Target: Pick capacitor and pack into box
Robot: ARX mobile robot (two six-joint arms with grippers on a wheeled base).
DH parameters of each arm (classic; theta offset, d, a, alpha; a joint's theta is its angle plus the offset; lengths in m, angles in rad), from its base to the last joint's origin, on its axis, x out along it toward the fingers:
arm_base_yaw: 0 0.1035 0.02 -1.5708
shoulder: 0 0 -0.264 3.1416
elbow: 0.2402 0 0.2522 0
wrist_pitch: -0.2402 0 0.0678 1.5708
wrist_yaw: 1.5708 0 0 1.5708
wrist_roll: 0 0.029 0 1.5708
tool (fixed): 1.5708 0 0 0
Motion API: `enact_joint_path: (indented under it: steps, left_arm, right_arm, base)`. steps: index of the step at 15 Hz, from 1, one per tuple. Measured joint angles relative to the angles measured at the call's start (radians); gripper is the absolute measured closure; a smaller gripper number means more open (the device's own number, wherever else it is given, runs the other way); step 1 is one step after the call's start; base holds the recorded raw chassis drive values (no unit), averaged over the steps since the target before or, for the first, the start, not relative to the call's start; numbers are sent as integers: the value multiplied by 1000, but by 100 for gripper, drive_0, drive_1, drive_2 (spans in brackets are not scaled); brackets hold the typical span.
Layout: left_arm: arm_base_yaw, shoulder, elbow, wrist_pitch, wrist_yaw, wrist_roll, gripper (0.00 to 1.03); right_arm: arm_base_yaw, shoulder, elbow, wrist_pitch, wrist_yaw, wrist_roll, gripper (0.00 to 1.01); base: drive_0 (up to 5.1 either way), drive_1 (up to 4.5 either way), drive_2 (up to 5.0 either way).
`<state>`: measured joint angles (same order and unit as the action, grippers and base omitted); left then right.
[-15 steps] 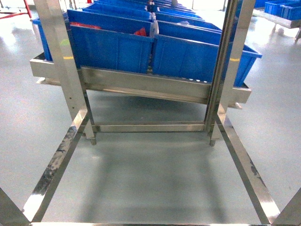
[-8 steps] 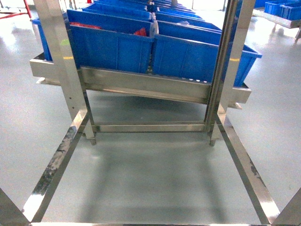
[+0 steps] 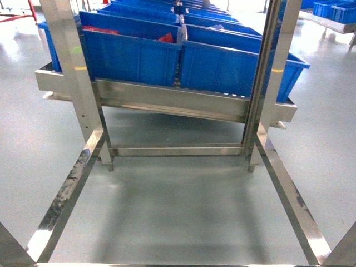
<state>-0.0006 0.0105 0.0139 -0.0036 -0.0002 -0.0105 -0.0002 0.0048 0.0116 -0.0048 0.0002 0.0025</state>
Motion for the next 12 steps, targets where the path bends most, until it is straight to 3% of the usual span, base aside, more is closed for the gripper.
enact_joint_path:
  steps: [12]
  left_arm:
    - [0,0,0,-1,-1,0,5]
  right_arm:
    - [0,0,0,0,-1,-1,3]
  base:
    - [0,0,0]
